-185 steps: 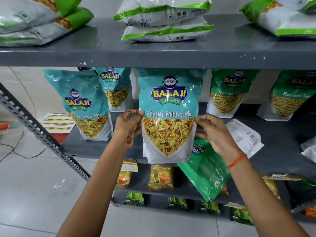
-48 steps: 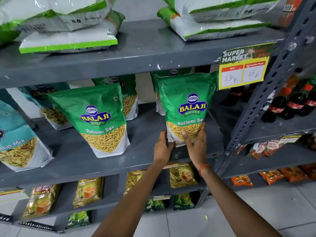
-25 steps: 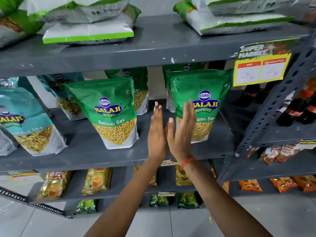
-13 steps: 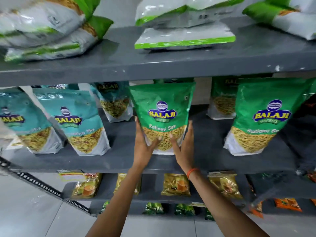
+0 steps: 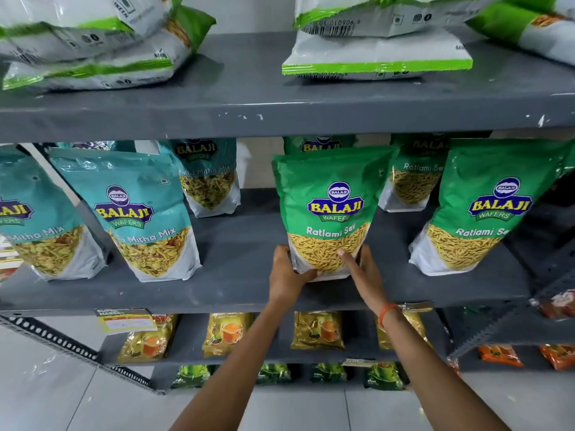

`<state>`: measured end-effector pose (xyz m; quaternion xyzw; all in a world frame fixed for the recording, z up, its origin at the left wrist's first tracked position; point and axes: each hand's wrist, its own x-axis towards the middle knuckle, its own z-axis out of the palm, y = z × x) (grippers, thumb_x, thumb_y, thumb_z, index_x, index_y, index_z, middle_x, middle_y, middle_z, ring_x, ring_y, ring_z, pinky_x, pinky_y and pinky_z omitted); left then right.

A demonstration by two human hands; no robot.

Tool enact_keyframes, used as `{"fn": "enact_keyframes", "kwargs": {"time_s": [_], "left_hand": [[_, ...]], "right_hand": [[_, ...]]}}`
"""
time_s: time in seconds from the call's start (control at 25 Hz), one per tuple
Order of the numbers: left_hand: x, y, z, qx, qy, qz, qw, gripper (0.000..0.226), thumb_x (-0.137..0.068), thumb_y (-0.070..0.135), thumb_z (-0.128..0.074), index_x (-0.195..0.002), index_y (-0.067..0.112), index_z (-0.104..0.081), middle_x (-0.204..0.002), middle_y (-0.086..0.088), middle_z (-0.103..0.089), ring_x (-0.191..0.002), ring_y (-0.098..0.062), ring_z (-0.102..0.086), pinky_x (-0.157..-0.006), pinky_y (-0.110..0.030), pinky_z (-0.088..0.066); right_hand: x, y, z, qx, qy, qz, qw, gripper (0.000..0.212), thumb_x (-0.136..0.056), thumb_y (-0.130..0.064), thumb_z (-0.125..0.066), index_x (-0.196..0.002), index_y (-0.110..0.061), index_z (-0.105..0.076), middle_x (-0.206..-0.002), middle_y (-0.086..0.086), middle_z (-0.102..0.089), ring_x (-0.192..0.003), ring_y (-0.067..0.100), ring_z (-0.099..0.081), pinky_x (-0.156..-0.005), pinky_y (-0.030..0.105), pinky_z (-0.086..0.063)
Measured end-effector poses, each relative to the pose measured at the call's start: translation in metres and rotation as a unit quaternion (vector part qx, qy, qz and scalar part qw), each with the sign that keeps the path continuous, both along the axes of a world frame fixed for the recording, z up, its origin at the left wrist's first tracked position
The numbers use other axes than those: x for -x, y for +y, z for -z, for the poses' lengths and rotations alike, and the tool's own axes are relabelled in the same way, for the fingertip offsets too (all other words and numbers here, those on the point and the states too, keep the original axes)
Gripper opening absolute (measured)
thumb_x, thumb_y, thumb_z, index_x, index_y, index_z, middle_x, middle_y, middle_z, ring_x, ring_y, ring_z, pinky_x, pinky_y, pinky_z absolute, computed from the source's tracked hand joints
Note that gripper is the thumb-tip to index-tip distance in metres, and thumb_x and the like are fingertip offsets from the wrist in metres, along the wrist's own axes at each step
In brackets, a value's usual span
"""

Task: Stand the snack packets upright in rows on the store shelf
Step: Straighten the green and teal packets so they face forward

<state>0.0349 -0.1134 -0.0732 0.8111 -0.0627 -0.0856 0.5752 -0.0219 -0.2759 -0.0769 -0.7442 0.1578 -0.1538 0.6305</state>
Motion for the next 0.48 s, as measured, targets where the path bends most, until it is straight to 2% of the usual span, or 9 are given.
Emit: {"fn": "enact_keyframes", "kwargs": {"time_s": [0.08, 0.32, 0.48], "left_hand": [[0.008, -0.008, 0.0, -0.009, -0.005, -0.004, 1.0, 0.062, -0.06, 0.023, -0.086, -0.101, 0.027, -0.04, -0.093, 0.017, -0.053, -0.088, -0.006, -0.054, -0.061, -0.011, -0.041], [0.012, -0.004, -0.005, -0.061, -0.014, 0.006, 0.998, 0.062, -0.063, 0.026, -0.084, -0.103, 0.027, -0.037, -0.108, 0.004, -0.058, -0.098, -0.018, -0.058, -0.078, -0.033, -0.053], [0.013, -0.004, -0.008, -0.071, -0.021, 0.009, 0.997, 0.061, -0.063, 0.029, -0.084, -0.104, 0.026, -0.037, -0.118, -0.003, -0.061, -0.103, -0.02, -0.061, -0.083, -0.036, -0.053]], "right_hand": [[0.005, -0.006, 0.0, -0.009, 0.001, 0.003, 1.0, 0.035, -0.07, -0.061, -0.062, -0.099, -0.045, -0.051, -0.106, -0.021, -0.063, -0.094, -0.018, -0.057, -0.069, 0.001, -0.044], [0.013, -0.005, 0.003, -0.026, -0.002, 0.005, 1.0, 0.046, -0.068, -0.061, -0.065, -0.106, -0.039, -0.05, -0.108, -0.02, -0.064, -0.098, -0.014, -0.058, -0.072, 0.005, -0.046], [0.014, -0.006, 0.001, -0.039, -0.005, -0.003, 0.999, 0.043, -0.071, -0.056, -0.065, -0.106, -0.038, -0.049, -0.107, -0.022, -0.063, -0.105, -0.004, -0.058, -0.067, 0.006, -0.047]]}}
